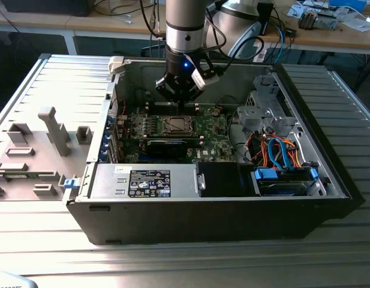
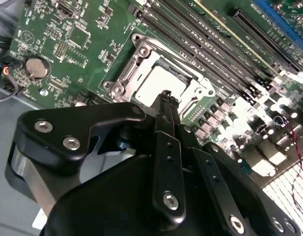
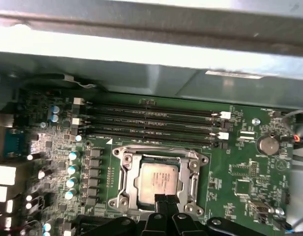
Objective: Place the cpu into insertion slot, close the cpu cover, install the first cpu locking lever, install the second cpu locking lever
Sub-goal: 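Install the first cpu locking lever, then install the second cpu locking lever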
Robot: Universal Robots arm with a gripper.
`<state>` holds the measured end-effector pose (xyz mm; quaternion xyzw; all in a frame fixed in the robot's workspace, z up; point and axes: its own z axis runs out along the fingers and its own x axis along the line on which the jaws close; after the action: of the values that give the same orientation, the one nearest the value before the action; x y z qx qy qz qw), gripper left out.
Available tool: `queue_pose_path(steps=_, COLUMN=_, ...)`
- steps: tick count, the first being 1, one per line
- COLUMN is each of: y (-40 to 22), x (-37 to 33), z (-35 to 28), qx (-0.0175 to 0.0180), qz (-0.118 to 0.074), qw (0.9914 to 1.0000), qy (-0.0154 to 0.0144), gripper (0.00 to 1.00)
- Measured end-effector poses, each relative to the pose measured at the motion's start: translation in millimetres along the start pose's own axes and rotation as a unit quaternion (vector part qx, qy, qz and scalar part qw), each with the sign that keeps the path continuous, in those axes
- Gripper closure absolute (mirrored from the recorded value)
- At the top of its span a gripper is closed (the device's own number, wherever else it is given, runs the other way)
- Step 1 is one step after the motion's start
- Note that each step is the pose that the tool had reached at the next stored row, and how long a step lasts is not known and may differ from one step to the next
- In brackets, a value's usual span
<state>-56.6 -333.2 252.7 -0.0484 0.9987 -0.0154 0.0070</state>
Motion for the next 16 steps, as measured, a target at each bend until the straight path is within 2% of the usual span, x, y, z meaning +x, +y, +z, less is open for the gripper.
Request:
queue_pose_path(steps=7, y=-0.5, x=0.1, z=-0.7, qx=-0.0003, qz=0.000, qw=1.00000, qy=0.0001, gripper=0.89)
queue_pose_path(steps=8, y=-10.9, x=1.1, z=-0.2, qx=-0.0117, qz=0.000, qw=0.99993, qy=-0.0011, gripper=0.89)
queue_pose_path(steps=9, y=-22.7, x=2.2, z=0.2, qx=-0.0263, qz=0.000, qw=0.99965, qy=-0.0025, gripper=0.89)
queue_pose_path(steps=10, y=-26.3, x=2.6, z=0.4, qx=-0.0338, qz=0.001, qw=0.99942, qy=-0.0033, gripper=0.89)
queue_pose_path(steps=11, y=-28.9, x=2.8, z=0.4, qx=-0.0397, qz=0.001, qw=0.99921, qy=-0.0038, gripper=0.89)
queue_pose_path(steps=13, y=-39.7, x=3.9, z=0.7, qx=-0.0583, qz=0.001, qw=0.99828, qy=-0.0056, gripper=0.89)
queue_pose_path(steps=14, y=-42.6, x=4.2, z=0.9, qx=-0.0626, qz=0.001, qw=0.99802, qy=-0.0061, gripper=0.89)
queue_pose_path(steps=15, y=-46.8, x=4.7, z=1.4, qx=-0.0692, qz=0.001, qw=0.99758, qy=-0.0067, gripper=0.89)
queue_pose_path(steps=16, y=-51.2, x=5.5, z=2.1, qx=-0.0780, qz=0.001, qw=0.99692, qy=-0.0076, gripper=0.89)
